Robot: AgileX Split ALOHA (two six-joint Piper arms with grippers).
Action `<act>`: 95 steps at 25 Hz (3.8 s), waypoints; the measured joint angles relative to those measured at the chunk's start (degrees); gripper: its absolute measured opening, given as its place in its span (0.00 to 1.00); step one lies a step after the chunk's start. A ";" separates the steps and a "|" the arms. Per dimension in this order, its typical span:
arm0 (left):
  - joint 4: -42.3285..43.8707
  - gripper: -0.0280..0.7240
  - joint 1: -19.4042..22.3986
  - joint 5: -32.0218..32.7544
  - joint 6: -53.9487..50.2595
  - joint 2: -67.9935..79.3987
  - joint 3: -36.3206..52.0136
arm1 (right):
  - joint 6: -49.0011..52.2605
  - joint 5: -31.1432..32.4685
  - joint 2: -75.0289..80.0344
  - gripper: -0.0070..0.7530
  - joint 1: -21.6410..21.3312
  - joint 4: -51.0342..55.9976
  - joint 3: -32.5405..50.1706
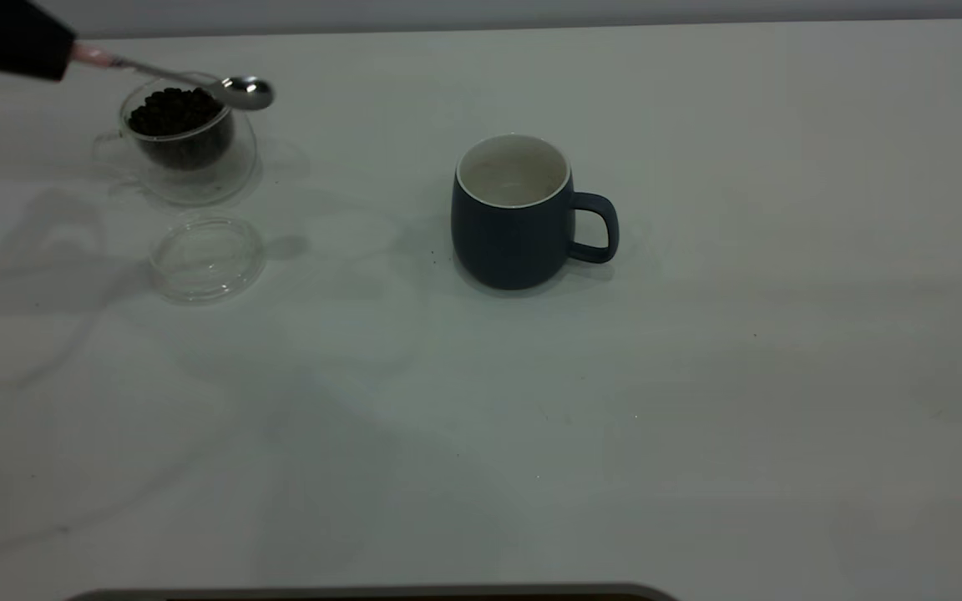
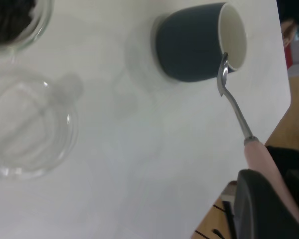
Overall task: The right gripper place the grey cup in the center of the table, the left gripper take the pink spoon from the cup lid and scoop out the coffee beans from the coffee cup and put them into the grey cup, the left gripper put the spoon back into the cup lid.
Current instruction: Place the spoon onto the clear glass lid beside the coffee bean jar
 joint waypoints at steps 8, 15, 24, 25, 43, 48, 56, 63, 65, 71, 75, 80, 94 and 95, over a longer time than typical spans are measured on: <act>0.38 0.20 8.01 -1.51 2.84 0.00 7.31 | 0.00 0.00 0.00 0.78 0.00 0.00 0.00; 4.31 0.20 10.07 -6.10 2.26 0.40 7.43 | 0.00 0.00 0.00 0.78 0.00 0.00 0.00; 4.28 0.20 10.52 -10.81 3.29 6.14 7.22 | 0.00 0.00 0.00 0.78 0.00 0.00 0.00; 3.63 0.20 10.52 -11.12 3.91 6.76 7.17 | 0.00 0.00 0.00 0.78 0.00 0.00 0.00; -8.49 0.20 8.07 -13.07 13.44 14.95 7.11 | 0.00 0.00 0.00 0.78 0.00 0.00 0.00; -11.30 0.20 7.20 -13.20 15.14 16.16 6.98 | 0.00 0.00 0.00 0.78 0.00 0.00 0.00; -14.87 0.20 6.83 -13.27 16.87 18.94 6.97 | 0.00 0.00 0.00 0.78 0.00 0.00 0.00; -15.18 0.20 6.83 -13.44 16.99 19.00 6.92 | 0.00 0.00 0.00 0.78 0.00 0.00 0.00; -15.19 0.20 6.83 -13.57 16.99 19.00 6.92 | 0.00 0.00 0.00 0.78 0.00 0.00 0.00; -15.30 0.23 6.83 -14.41 16.99 19.00 6.92 | 0.00 0.00 0.00 0.78 0.00 0.00 0.00; -15.30 0.33 6.83 -15.65 16.99 19.00 6.92 | 0.00 0.00 0.00 0.78 0.00 0.00 0.00; -15.30 0.46 6.83 -16.07 16.99 19.00 6.92 | 0.00 0.00 0.00 0.78 0.00 0.00 0.00; -15.10 0.58 6.83 -20.16 13.88 19.00 6.51 | 0.00 0.00 0.00 0.78 0.00 0.00 0.00; -14.95 0.60 6.83 -20.09 13.57 19.00 5.96 | 0.00 0.00 0.00 0.78 0.00 0.00 0.00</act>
